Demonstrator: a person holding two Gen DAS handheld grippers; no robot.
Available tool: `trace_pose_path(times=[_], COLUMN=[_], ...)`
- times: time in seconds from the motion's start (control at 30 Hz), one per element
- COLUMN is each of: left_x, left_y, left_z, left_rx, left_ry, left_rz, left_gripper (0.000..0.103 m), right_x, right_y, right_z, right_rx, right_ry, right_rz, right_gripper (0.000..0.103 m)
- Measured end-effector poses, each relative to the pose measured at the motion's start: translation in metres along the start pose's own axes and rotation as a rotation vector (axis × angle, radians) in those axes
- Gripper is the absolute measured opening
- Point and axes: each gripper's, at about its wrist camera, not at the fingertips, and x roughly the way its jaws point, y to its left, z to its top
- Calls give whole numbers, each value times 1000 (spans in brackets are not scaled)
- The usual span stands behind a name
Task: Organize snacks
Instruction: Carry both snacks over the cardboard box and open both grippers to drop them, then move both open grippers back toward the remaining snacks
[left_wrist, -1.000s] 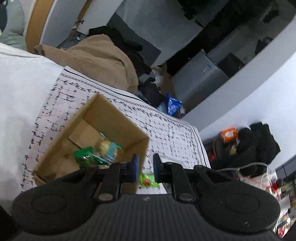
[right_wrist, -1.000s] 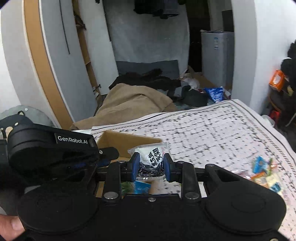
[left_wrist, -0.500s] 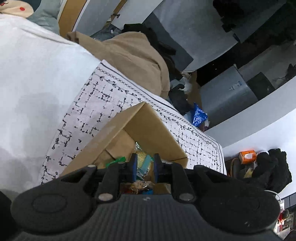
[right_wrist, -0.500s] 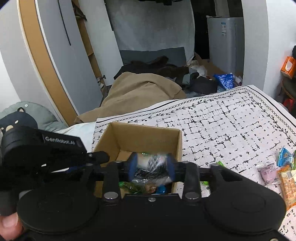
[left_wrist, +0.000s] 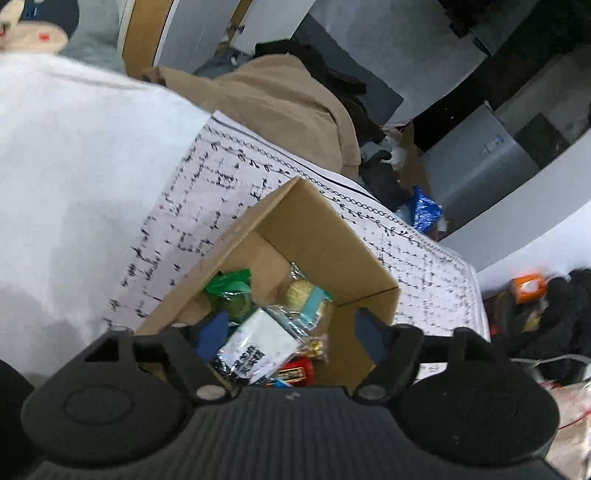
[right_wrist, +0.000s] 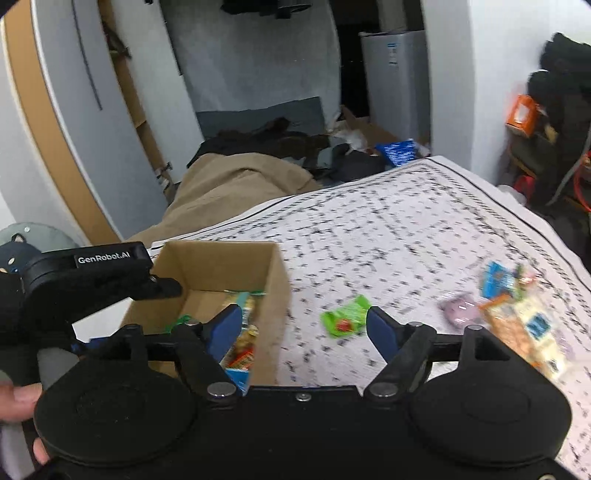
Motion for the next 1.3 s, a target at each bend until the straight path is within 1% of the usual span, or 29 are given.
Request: trace_pose_path(times=[0.03,0.1,0.17,0.23,0.33,0.4,0.57,0.73,0.9,0.93,1.0,1.1,1.2,1.3], left_x=[-1,-2,-4,-7,-12,-15,-17,-19,-18,-17,-13,-4,1,6], left_y=[-3,-7,-12,-19,-28,-34,-50,-64,-78,-81,-85,-93,-98,-104], left_z=[-2,-5,-10,-15,-22,-27,-42,-57,-73,-76,-81,-90,-98,-108], left_rx=[16,34,51,77,109,130,193,242,294,306,323,383,406,442], left_ry=[-2,13,17,7,-10,-16,-29,-56,-45,-40,-31,-5,23,20], left_rz=[2,-4,-4,1,-16,-30,-41,-63,-109,-107,-78,-66,-63,-33], left_gripper=[84,87,88,96,103,103,103,103,103,103,103,103,103,103], right_x=[-4,-13,-22,-29,-39,-45,-57,-63,-67,-67,-66,-64,-60,-53], right_y=[-4,-12,-19,-27,-40,-50,-76,-98,-122,-127,-139,-152,-164,-179], right_z=[-1,-3,-6,-8,-10,-13,-23,-33,-39,-40,-42,-48,-56,-65], right_rx=[6,11,4,5,19,20,47,30,38,44,68,102,122,188], right_ry=[-1,-9,-15,-18,-28,-43,-63,-70,-86,-86,-77,-73,-76,-72], right_rz=[-5,-12,-27,-38,-40,-52,-92,-123,-106,-107,-94,-68,-57,-26], right_gripper=[77,83,87,90,96,99,102,102,102,102,102,102,102,102])
